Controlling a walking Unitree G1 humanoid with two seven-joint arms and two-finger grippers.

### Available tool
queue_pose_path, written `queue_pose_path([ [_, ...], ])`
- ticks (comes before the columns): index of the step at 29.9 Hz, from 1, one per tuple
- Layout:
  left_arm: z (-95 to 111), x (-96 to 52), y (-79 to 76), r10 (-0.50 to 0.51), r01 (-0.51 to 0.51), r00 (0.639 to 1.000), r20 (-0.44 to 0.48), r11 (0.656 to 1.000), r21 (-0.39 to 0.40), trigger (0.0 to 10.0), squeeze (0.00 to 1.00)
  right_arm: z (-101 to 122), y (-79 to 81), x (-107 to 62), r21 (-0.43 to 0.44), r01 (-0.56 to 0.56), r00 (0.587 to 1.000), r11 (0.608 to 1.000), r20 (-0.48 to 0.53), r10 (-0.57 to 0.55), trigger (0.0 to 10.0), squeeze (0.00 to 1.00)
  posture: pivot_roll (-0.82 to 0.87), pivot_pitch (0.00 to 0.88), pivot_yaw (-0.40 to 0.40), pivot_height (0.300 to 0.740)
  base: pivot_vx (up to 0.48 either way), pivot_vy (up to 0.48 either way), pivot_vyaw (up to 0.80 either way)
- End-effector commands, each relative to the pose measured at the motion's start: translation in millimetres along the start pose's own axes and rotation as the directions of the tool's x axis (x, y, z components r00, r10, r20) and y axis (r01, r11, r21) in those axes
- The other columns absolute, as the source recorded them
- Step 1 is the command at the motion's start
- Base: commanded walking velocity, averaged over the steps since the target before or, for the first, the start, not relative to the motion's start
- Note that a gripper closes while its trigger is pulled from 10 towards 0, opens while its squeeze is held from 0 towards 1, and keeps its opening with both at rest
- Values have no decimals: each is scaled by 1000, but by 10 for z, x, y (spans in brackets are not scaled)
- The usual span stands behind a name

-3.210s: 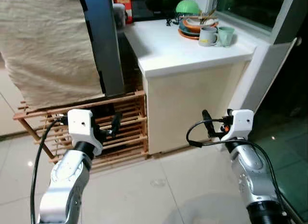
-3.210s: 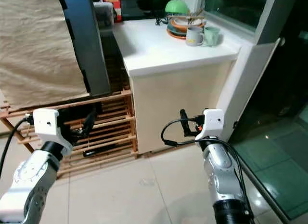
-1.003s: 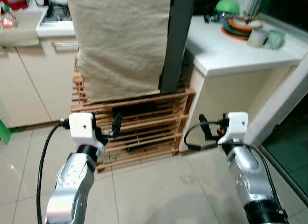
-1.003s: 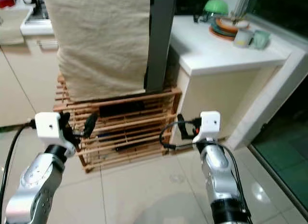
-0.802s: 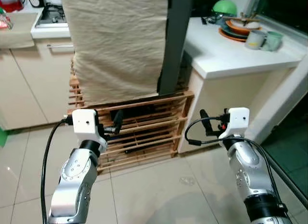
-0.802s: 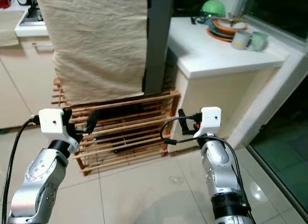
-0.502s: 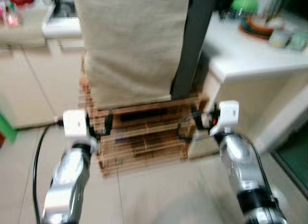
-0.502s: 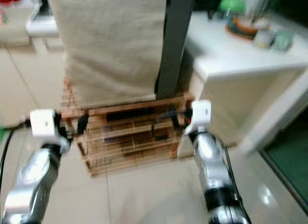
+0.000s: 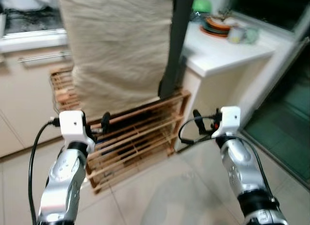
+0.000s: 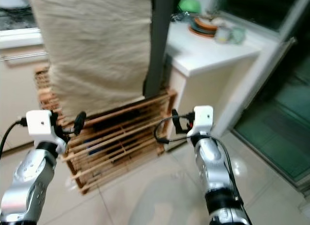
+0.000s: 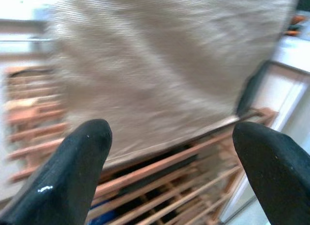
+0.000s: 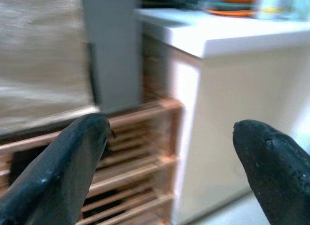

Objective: Restocking fridge

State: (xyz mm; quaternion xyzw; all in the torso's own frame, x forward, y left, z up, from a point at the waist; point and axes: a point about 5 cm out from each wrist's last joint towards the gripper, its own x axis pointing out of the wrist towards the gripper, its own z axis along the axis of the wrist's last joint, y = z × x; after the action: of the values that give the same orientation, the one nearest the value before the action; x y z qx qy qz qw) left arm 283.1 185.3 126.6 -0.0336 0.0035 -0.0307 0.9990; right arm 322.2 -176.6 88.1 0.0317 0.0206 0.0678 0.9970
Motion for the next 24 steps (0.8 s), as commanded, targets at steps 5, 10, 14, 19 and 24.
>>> queue_pose_path([
  [5,2,-10,49,-16,17,1000,-14,998,53,10000,0,-9,-7,-7,19,17,1000,1000,12,-17,10000,0,-71,0,-6,740,0,480,-747],
  [10,29,-82,39,-54,53,998,13,998,25,10000,0,-35,9,-19,26,15,1000,1000,12,-15,10000,0,-62,0,-4,740,0,480,-744],
  [14,70,-194,-1,-102,101,994,51,995,9,10000,0,-49,26,-18,27,4,1000,1000,10,-4,10000,0,-57,0,-7,740,0,480,-744],
  [19,82,-217,-1,-113,113,992,62,994,11,10000,0,-58,42,-9,25,-7,1000,1000,6,7,10000,0,-49,0,-13,740,0,480,-739],
  [24,106,-214,-16,-127,126,989,70,992,20,10000,0,-47,62,3,20,-18,1000,1000,13,18,10000,0,-53,0,-12,740,0,480,-734],
])
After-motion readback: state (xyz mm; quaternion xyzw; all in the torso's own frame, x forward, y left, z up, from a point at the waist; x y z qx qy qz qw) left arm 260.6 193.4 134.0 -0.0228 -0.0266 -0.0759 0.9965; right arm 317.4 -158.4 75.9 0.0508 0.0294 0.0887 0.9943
